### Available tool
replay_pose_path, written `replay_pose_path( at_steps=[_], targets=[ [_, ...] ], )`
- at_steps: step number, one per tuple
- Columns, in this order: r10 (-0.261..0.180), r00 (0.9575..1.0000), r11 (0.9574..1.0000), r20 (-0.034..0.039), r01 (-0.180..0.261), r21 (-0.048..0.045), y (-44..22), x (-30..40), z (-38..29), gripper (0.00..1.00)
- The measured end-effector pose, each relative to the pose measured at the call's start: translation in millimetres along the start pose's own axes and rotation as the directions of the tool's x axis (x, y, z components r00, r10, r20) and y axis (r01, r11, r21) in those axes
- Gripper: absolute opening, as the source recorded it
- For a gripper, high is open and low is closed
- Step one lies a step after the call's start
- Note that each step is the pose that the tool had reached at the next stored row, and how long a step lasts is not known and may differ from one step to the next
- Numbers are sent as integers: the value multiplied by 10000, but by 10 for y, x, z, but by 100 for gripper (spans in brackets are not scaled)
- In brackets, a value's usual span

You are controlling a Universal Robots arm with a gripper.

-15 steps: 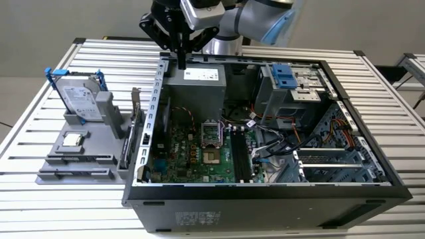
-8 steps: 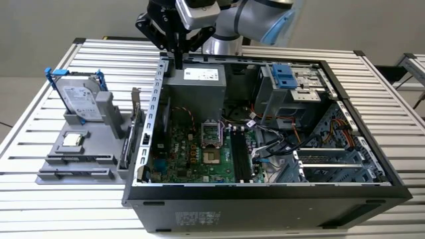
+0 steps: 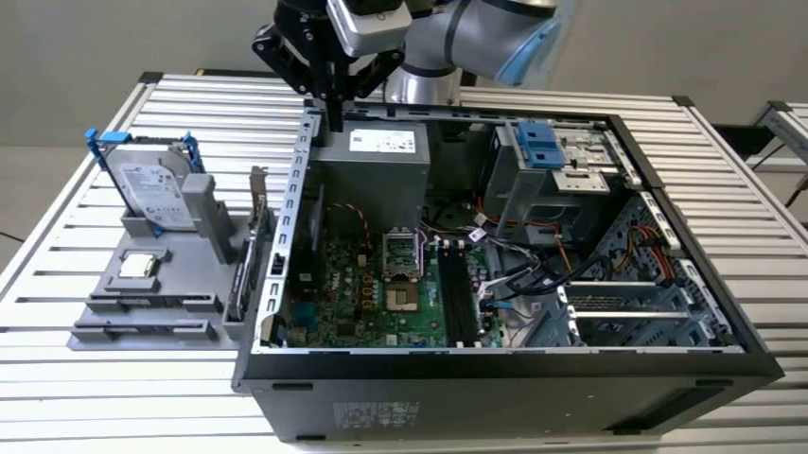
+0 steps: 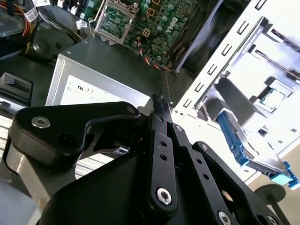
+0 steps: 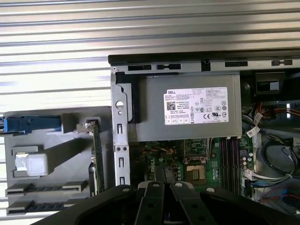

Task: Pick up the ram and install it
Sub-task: 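Reach for the ram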

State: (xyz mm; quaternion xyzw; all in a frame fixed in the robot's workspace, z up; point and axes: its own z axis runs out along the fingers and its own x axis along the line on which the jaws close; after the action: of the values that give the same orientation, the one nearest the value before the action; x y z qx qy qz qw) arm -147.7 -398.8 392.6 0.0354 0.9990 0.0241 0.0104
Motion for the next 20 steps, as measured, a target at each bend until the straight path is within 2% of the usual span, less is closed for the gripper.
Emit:
replay_pose_path(
  at_steps=[20],
  targets=[
    [-25, 10000, 10000, -1, 25, 0, -17, 236, -6, 0]
  ],
)
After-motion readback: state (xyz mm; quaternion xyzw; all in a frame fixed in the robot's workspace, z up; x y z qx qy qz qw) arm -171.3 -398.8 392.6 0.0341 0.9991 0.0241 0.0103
